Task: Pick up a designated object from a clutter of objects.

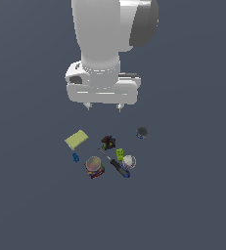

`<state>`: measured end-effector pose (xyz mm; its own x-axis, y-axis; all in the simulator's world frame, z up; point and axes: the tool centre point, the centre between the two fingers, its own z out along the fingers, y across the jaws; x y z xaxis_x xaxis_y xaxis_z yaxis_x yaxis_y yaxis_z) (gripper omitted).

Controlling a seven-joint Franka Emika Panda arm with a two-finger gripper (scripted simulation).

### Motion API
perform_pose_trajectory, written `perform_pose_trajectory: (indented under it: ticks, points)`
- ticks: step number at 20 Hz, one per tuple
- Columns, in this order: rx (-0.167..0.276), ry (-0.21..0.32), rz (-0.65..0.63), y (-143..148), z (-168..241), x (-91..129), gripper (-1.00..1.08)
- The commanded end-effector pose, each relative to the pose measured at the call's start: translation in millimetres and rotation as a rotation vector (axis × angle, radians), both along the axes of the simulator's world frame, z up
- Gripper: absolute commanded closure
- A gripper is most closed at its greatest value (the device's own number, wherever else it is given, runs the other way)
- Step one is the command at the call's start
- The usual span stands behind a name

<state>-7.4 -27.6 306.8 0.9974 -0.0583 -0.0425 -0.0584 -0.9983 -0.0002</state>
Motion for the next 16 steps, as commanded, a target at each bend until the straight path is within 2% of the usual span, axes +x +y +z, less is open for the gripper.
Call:
perform_pose_trajectory:
  ticks: [1, 16]
  points:
    - [0.000, 0.000, 0.000, 0, 0, 0, -0.92]
    - [-0.013, 0.012, 0.072, 11, 1, -2, -0.92]
